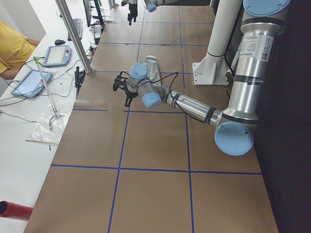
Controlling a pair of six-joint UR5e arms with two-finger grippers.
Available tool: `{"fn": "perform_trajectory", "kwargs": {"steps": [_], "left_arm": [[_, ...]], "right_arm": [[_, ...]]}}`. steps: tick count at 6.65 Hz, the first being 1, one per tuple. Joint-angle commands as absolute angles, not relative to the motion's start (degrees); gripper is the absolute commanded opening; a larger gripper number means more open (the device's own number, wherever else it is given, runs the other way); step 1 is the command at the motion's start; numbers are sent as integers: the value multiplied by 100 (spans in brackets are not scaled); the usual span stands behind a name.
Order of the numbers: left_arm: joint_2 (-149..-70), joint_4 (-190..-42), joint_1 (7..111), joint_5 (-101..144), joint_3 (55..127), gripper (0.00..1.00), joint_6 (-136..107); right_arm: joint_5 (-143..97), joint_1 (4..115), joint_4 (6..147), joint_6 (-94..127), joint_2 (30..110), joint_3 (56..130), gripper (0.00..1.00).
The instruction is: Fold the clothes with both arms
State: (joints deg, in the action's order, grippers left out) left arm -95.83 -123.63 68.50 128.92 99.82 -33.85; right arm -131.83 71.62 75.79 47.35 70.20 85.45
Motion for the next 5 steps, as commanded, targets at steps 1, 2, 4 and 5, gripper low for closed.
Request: {"fn": "perform_trajectory", "kwargs": {"steps": [1,2,4,5], "left_arm": [[-9177,-12140,7959,13403,9747,62,-1484],[-9071,-11720,8285,13403,9808,81,-702],[-8617,-11058,8543,13508,9861,100,-63],[-8500,-11057,8543,13831,9879,100,-35]], "right_arm": [[-13298,8205,8539,1647,7636,8596,100],[-13298,8609,8778,765,7855,8674,100],[-13333,8719,9043,229,8767,9654,100],[-13342,8719,9061,229,8858,9703,100]]}}
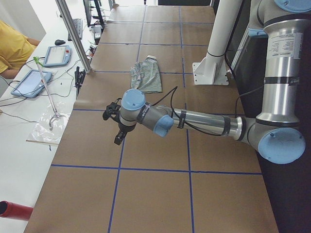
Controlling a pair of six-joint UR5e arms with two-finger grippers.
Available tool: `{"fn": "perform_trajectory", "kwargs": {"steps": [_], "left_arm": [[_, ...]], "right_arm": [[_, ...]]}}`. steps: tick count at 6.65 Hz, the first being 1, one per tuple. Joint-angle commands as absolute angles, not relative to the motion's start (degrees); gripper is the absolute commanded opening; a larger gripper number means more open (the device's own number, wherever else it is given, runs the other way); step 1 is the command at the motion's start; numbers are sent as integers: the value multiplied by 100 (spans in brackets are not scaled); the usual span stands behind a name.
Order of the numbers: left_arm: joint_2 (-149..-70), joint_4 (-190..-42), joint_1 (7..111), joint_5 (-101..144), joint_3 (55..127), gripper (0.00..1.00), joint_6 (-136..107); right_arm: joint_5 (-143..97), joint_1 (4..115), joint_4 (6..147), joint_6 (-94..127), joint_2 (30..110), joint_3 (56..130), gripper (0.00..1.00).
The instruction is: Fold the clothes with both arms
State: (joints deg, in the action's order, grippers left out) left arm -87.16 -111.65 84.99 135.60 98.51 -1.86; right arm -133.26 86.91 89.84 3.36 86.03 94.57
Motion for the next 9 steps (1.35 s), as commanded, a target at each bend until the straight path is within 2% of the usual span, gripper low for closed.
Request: {"fn": "perform_trajectory", "kwargs": {"steps": [1,9], "left_arm": [[-8238,-11083,8543,13843,10009,100,-35],[-7892,-11092,8525,13834,10195,100,-70]], "right_arm": [[-13342,8693,9062,229,8877,9738,100],[-13324,8323,9017,272,8886,9914,100]]}}
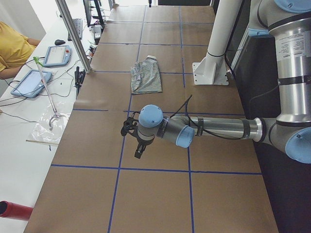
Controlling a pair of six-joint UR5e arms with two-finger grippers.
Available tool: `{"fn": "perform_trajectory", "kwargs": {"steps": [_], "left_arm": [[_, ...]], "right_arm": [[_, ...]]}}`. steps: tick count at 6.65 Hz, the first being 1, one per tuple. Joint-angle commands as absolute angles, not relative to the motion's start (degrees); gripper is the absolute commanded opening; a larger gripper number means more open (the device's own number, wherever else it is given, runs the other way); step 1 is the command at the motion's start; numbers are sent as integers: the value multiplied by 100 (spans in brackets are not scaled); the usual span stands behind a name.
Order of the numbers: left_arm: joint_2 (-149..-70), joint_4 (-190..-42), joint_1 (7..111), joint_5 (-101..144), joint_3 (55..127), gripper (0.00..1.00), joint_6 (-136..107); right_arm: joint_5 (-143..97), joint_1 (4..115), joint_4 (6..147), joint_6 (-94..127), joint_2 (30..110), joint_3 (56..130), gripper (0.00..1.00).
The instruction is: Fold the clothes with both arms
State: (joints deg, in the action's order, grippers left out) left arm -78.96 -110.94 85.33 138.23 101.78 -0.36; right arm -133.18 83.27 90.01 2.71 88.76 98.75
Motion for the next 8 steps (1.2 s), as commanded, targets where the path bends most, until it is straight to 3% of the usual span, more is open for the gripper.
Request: {"fn": "perform_trajectory", "kwargs": {"steps": [1,8], "left_arm": [[-7884,-11092,8534,13834,10178,100,-70],[-7715,-11101,8499,13764,10047,100,-70]], "right_arm": [[-13342,8288,9018,272,8903,9931,100],[-13280,8033,8947,194,8763,9958,100]]}}
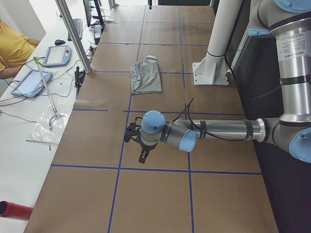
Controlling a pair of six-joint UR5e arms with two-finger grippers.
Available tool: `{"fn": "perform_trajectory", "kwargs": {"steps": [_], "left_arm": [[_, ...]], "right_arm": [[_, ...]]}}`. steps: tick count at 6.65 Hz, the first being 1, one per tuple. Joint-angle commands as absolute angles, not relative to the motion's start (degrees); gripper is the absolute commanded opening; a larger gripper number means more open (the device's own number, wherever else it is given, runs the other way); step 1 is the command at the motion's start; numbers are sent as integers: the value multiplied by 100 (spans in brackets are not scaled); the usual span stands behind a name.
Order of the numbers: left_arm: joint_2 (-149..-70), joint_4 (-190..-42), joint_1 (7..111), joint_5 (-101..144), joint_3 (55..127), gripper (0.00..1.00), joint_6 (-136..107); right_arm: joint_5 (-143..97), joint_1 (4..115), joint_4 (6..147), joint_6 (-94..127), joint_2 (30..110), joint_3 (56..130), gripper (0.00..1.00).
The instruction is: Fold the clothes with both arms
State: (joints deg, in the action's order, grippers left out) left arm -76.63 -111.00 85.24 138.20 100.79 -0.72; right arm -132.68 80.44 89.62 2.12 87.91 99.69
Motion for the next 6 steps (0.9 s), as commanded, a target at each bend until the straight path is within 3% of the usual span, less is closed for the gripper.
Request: {"fn": "perform_trajectory", "kwargs": {"steps": [1,3,6], "left_arm": [[-8013,-11057,8499,13720,9959,100,-79],[-8400,-11074,8499,13693,9836,100,-44],[-8376,-11066,8508,13693,9941,100,-35]], "right_arm": [[-13289,8025,8730,193,8815,9923,100],[-13315,8033,8587,263,8824,9984,100],[-13359,8033,8587,264,8771,10037,100]]}}
